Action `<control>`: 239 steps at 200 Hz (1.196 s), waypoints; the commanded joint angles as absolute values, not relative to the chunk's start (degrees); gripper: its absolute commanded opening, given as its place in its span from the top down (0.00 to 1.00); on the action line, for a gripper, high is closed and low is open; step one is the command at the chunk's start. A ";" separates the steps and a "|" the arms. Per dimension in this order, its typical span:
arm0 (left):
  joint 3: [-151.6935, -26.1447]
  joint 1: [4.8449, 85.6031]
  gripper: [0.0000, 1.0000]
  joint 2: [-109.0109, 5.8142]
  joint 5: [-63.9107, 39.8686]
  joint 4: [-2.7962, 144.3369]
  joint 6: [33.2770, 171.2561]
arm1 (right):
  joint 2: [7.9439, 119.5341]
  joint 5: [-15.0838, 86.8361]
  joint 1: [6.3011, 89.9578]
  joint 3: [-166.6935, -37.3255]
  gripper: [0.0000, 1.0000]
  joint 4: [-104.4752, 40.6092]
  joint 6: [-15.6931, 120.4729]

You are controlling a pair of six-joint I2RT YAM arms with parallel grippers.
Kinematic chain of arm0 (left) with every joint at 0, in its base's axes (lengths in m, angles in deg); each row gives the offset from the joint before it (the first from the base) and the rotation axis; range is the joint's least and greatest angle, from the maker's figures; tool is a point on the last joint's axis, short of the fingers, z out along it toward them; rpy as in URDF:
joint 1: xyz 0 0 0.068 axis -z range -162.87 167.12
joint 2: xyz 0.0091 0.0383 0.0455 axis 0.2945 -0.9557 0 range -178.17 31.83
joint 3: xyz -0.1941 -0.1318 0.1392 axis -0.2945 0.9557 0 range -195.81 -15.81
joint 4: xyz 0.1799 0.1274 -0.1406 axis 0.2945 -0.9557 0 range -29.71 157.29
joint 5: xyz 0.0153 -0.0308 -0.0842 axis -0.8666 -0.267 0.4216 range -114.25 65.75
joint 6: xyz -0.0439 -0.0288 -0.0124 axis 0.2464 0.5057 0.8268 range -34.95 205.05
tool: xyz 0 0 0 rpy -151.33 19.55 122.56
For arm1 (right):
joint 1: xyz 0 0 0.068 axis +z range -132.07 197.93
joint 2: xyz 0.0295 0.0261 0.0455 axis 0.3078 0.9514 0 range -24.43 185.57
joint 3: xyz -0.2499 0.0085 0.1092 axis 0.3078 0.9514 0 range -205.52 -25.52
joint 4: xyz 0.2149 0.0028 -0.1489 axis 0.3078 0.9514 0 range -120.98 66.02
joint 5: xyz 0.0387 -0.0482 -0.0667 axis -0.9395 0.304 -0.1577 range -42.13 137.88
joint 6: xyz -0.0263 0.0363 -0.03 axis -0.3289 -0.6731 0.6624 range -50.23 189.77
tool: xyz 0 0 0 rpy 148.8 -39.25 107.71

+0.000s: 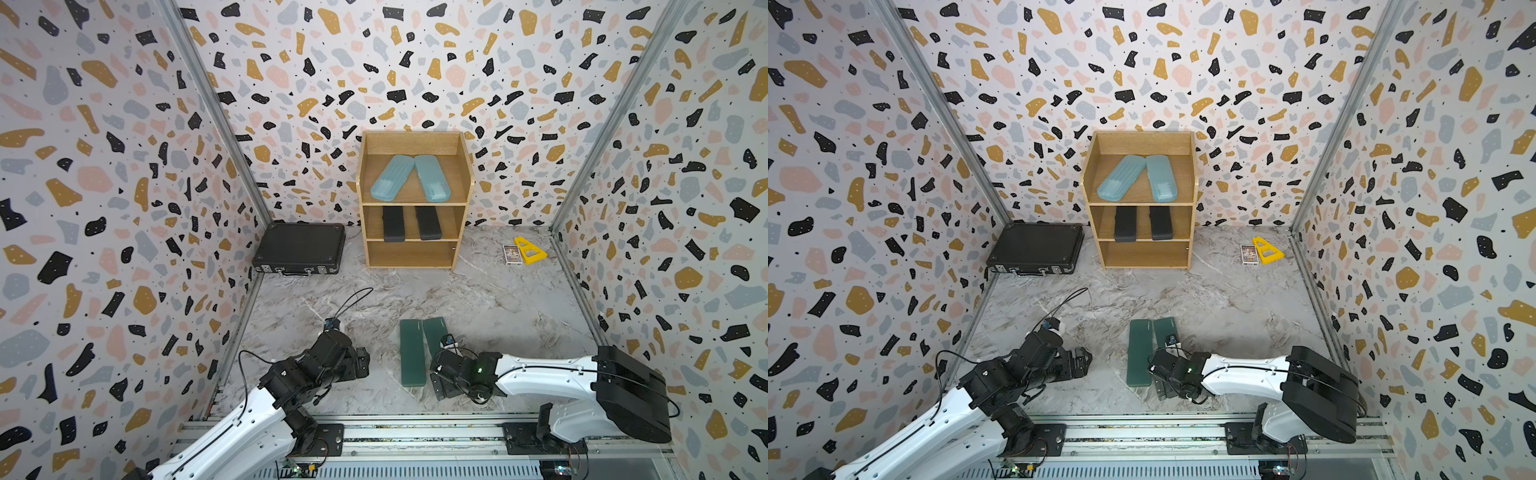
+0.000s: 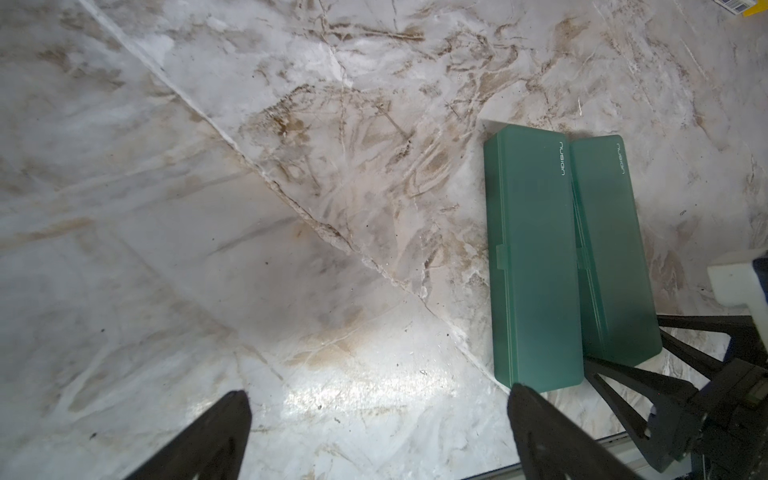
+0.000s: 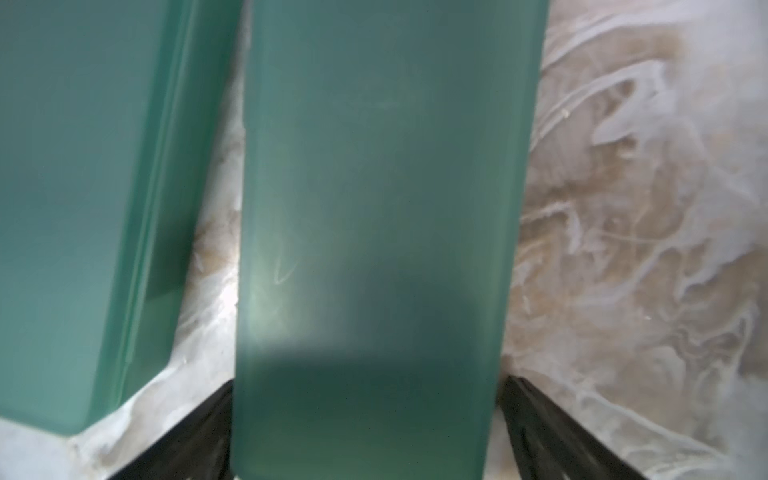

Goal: Place the pencil cases on the shelf according to color
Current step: Pick up the pencil case from the center of the board.

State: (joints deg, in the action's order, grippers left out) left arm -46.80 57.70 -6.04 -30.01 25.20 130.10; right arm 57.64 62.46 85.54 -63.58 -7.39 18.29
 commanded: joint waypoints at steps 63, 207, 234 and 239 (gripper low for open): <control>-46.75 57.99 0.00 -4.30 -31.01 24.07 129.77 | 59.52 67.23 87.62 -64.11 0.05 -3.42 12.12; -47.10 57.99 0.00 -2.94 -31.06 23.27 130.05 | 56.99 69.81 89.79 -62.51 0.46 -2.54 9.56; -47.35 57.99 0.01 -2.84 -31.09 23.10 130.11 | 52.39 72.44 89.74 -63.54 0.53 1.03 10.35; -47.37 57.99 0.00 -2.88 -31.08 23.04 130.09 | 51.35 72.98 89.78 -63.78 0.55 1.76 10.57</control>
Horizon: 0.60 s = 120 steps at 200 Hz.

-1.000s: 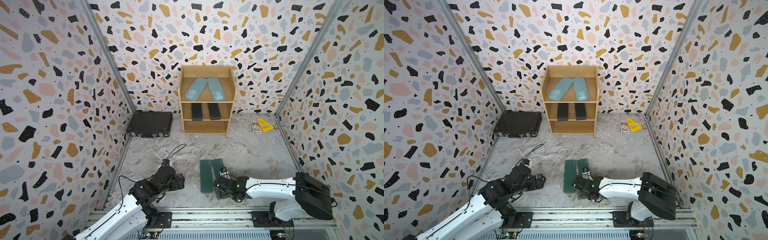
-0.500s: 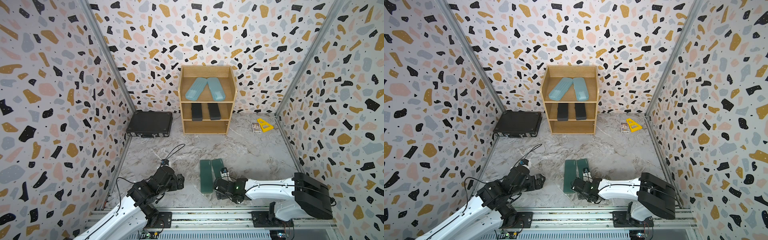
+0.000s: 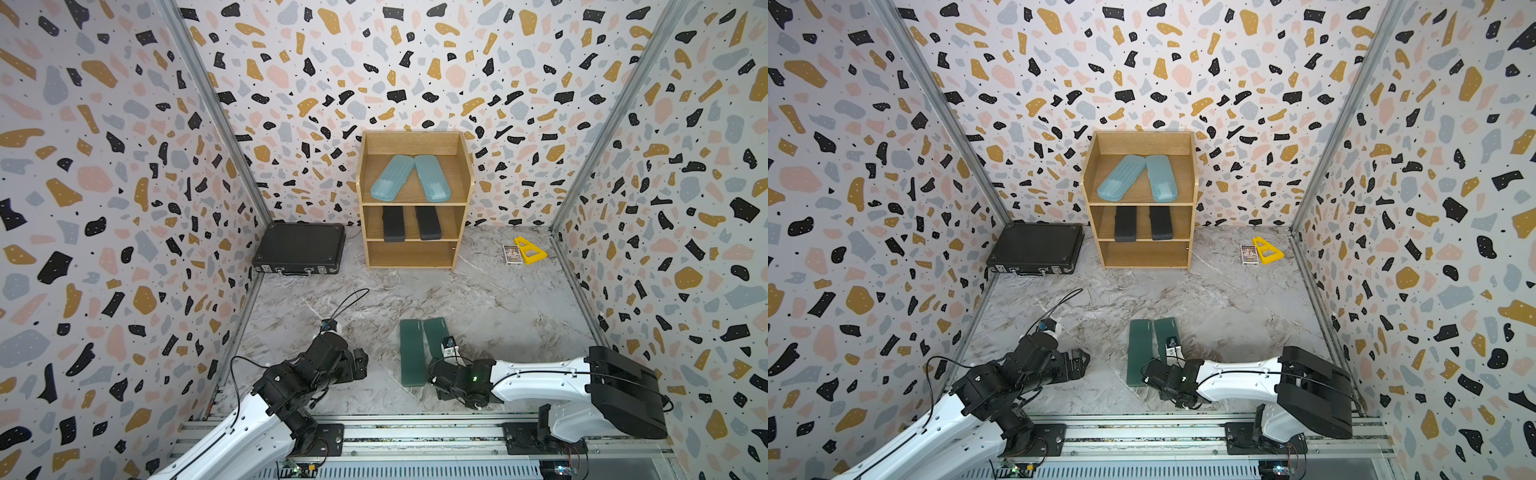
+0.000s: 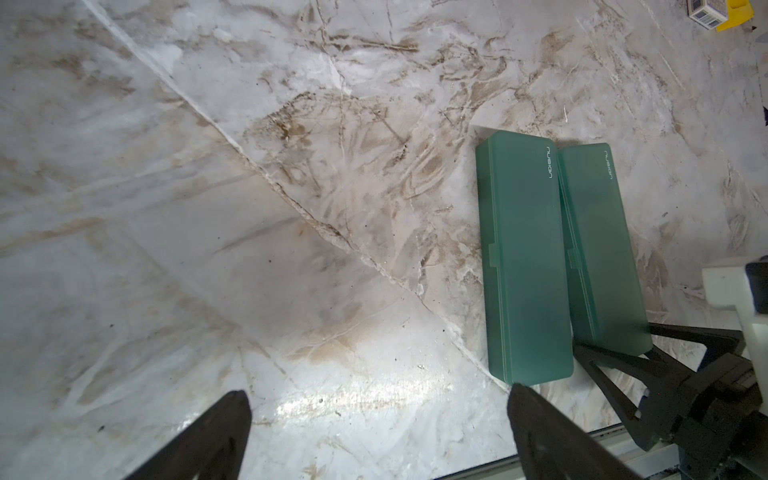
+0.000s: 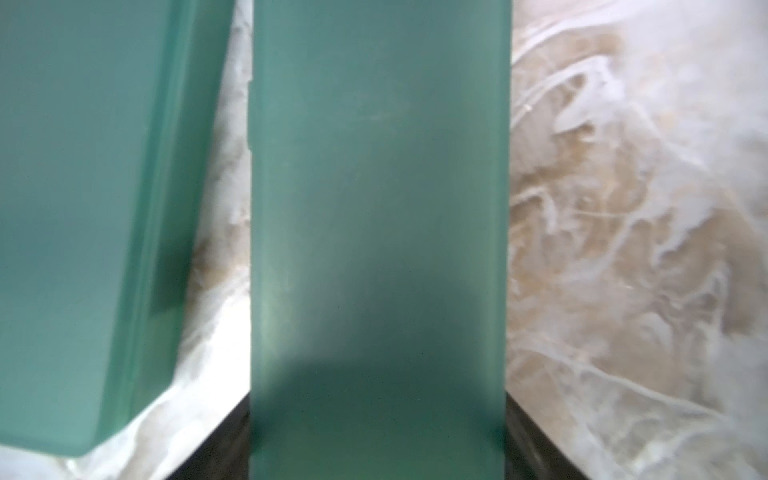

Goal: Place the pencil cases on the shelf according to color
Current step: Pick up the pencil case from the center of the board.

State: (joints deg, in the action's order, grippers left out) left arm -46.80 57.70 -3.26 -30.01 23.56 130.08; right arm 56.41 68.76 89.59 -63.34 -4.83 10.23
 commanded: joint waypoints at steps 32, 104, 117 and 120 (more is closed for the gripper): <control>-47.71 57.99 0.00 -2.85 -30.89 23.34 130.40 | 45.41 76.54 89.75 -65.71 0.62 5.81 12.35; -48.97 58.00 0.00 -3.45 -31.09 23.63 130.49 | 40.93 75.97 82.37 -72.25 0.65 6.24 22.97; -49.12 57.99 0.00 -3.62 -31.04 23.63 130.41 | 41.46 74.35 80.19 -73.43 0.66 4.47 25.63; -49.13 58.02 0.00 -3.59 -31.10 23.71 130.41 | 41.68 73.75 79.77 -73.64 0.66 3.93 26.18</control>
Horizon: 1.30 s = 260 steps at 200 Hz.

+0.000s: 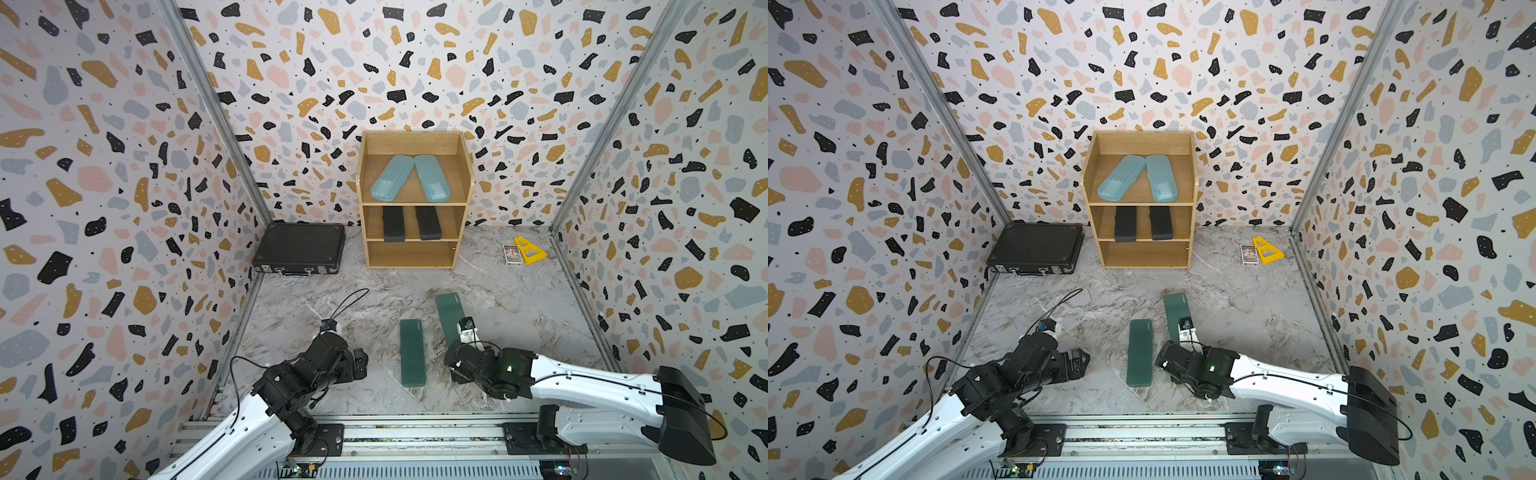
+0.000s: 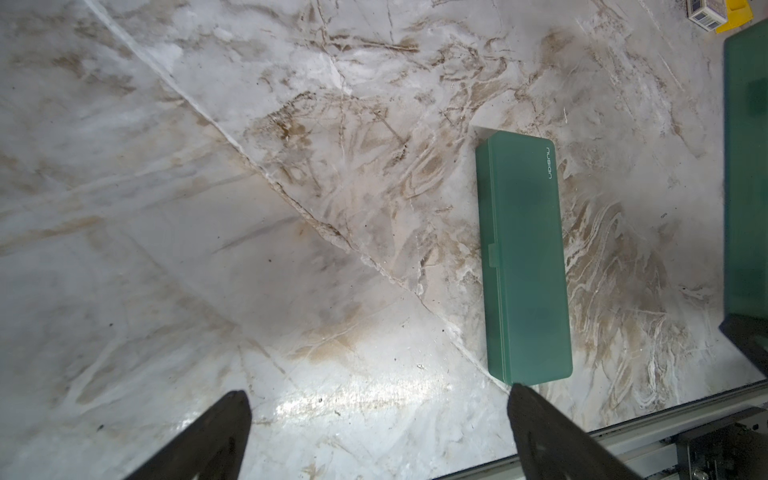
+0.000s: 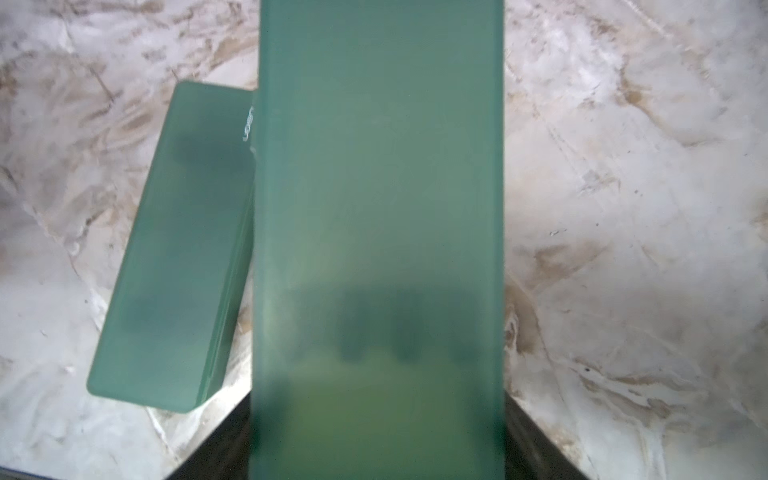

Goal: Place the pencil cases on the shelf according to color
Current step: Pick up the pencil case from the center of the board, then place the pencil case on the shelf.

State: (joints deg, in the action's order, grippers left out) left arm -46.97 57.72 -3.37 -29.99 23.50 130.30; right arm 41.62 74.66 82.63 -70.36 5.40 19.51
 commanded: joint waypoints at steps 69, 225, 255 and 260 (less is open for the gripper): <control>-48.73 57.99 0.00 -3.93 -31.35 24.34 130.26 | 53.60 61.81 68.24 -80.14 0.70 -7.38 34.96; -46.64 58.08 0.00 -5.28 -30.65 28.27 130.16 | 78.28 55.70 55.78 -92.39 0.79 -23.35 39.38; -46.53 58.08 0.00 -5.77 -30.56 28.87 130.05 | 82.32 54.50 54.13 -96.33 0.79 -23.71 39.41; -46.57 58.04 0.00 -5.83 -30.57 28.85 129.96 | 83.01 54.17 53.90 -97.08 0.79 -23.63 39.31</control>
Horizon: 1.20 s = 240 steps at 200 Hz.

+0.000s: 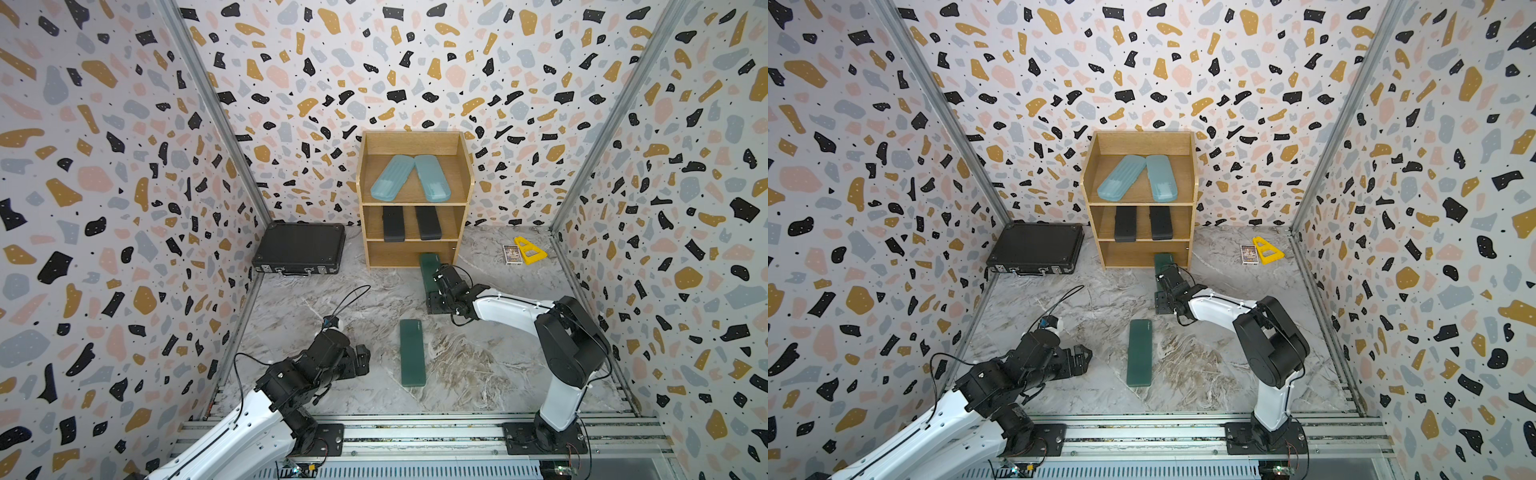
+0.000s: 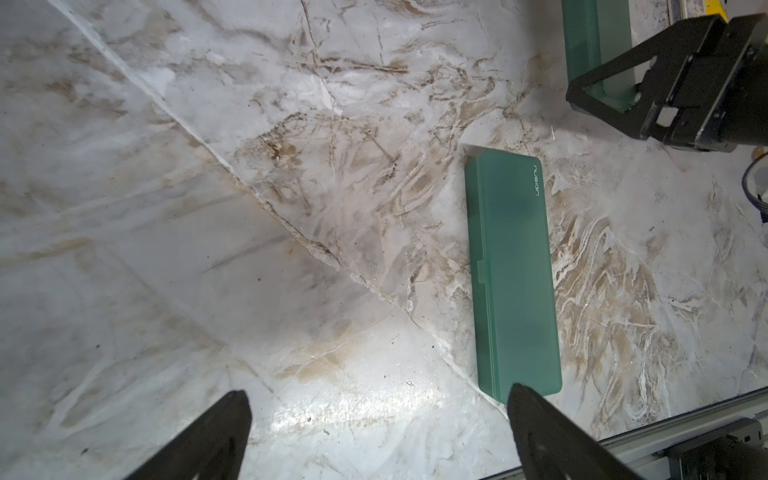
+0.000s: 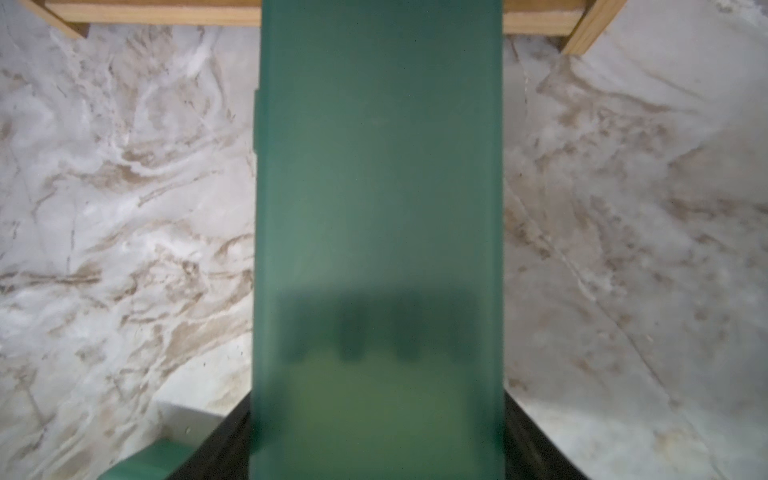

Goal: Place the pencil cases on the shelf according to color
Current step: Place the pencil case on the shelf.

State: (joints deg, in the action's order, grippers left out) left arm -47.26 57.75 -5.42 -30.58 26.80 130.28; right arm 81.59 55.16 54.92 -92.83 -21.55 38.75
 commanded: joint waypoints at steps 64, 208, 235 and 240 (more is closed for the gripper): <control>-47.93 58.03 0.00 -5.56 -30.27 28.49 128.58 | 90.63 49.92 51.37 -105.54 0.79 -23.11 35.79; -48.95 58.04 0.00 -3.43 -29.89 27.79 126.88 | 98.30 51.44 49.29 -122.55 0.72 -7.17 33.26; -49.12 58.04 0.00 -3.33 -29.78 27.90 126.62 | 101.88 51.13 48.62 -129.64 0.71 -1.06 33.36; -49.12 58.04 0.00 -3.34 -29.67 27.92 126.62 | 102.83 51.00 48.53 -131.23 0.70 0.32 33.33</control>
State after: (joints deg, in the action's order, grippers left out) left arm -47.50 57.75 -3.76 -30.34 27.02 127.66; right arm 100.54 49.90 49.81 -123.38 -4.52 33.57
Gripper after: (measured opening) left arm 0.993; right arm 0.710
